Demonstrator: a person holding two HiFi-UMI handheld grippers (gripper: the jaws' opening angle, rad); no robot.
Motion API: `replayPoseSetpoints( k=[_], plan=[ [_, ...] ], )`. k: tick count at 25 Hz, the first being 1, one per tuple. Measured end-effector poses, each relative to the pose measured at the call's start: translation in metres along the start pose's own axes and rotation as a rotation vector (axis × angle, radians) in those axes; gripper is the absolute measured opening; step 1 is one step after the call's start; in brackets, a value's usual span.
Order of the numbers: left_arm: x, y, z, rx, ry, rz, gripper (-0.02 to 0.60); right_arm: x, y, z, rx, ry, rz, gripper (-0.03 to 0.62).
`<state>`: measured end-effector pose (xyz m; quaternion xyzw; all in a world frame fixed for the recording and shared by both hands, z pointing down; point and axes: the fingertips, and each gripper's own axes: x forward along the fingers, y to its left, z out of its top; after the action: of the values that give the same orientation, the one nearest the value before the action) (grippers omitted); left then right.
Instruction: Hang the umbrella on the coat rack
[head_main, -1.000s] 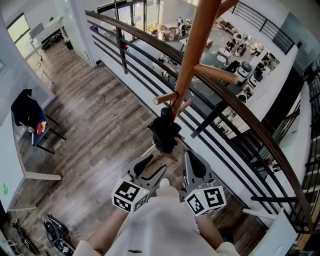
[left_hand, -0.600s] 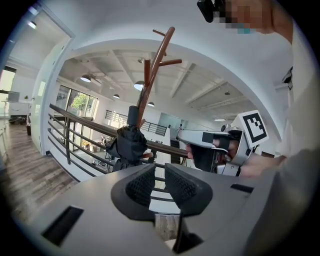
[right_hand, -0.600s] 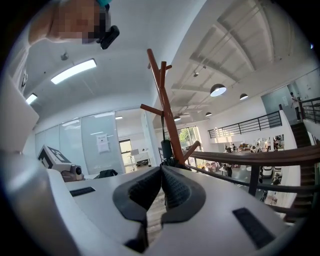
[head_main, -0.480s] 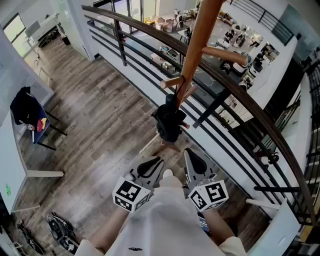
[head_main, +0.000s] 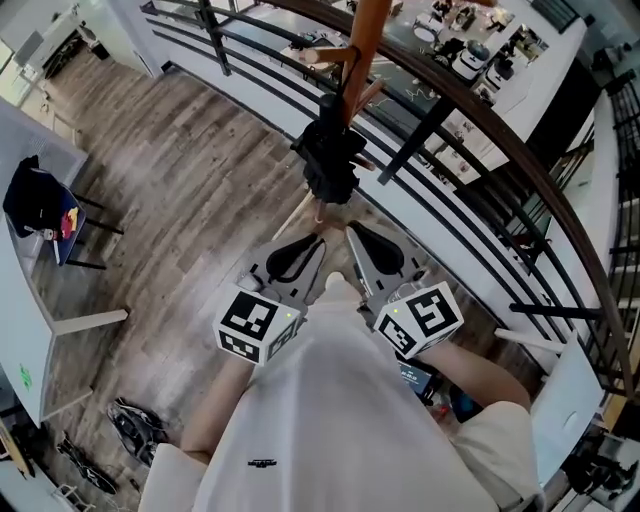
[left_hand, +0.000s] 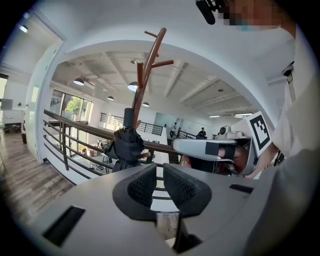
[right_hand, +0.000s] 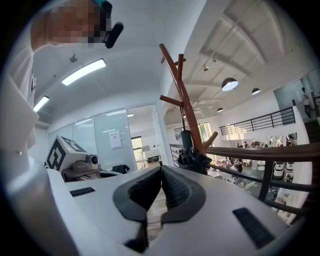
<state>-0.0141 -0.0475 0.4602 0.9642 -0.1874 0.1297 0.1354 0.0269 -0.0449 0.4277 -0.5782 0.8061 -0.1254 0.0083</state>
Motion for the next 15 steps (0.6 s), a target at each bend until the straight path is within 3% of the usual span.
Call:
replayPoseSetpoints(
  k=[7, 15],
  plan=[
    [0.001, 0.007, 0.004, 0.011, -0.013, 0.004, 0.054, 0.011, 0.005, -0.006, 0.013, 0.015, -0.017, 0.034],
    [-0.011, 0.013, -0.008, -0.037, 0.009, 0.005, 0.054, 0.012, 0.017, -0.013, 0.064, -0.004, -0.062, 0.034]
  ],
)
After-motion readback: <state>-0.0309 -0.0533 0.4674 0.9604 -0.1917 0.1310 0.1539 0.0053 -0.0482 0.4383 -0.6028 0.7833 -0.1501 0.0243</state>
